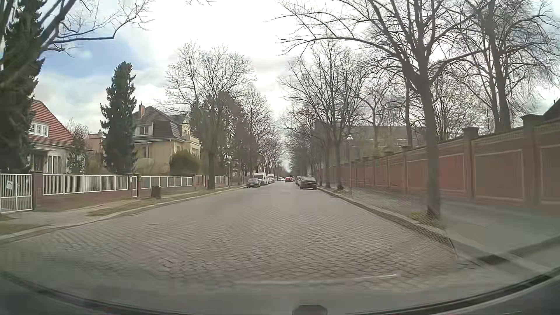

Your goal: Follow the waypoints while adhering to traffic rules and regulations

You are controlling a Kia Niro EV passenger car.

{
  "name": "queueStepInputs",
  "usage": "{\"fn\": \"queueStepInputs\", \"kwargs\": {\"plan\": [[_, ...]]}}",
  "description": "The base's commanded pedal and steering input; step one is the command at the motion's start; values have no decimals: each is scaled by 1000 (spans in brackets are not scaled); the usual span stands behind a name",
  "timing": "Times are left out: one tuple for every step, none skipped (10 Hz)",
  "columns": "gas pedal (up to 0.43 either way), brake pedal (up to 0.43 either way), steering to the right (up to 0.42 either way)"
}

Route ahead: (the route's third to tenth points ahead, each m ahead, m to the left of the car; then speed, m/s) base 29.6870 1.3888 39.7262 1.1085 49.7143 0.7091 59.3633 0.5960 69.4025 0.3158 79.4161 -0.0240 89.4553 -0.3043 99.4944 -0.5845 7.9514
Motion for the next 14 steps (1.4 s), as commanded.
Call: {"fn": "queueStepInputs", "kwargs": {"plan": [[0, 0, -5], [0, 0, -5], [0, 0, -5], [0, 0, -4], [0, 0, -4], [0, 0, -2], [0, 0, -2], [0, 0, 0], [0, 0, 0], [0, 0, 0], [0, 0, 0], [0, 0, 0], [0, 0, 0], [0, 0, 3]]}}
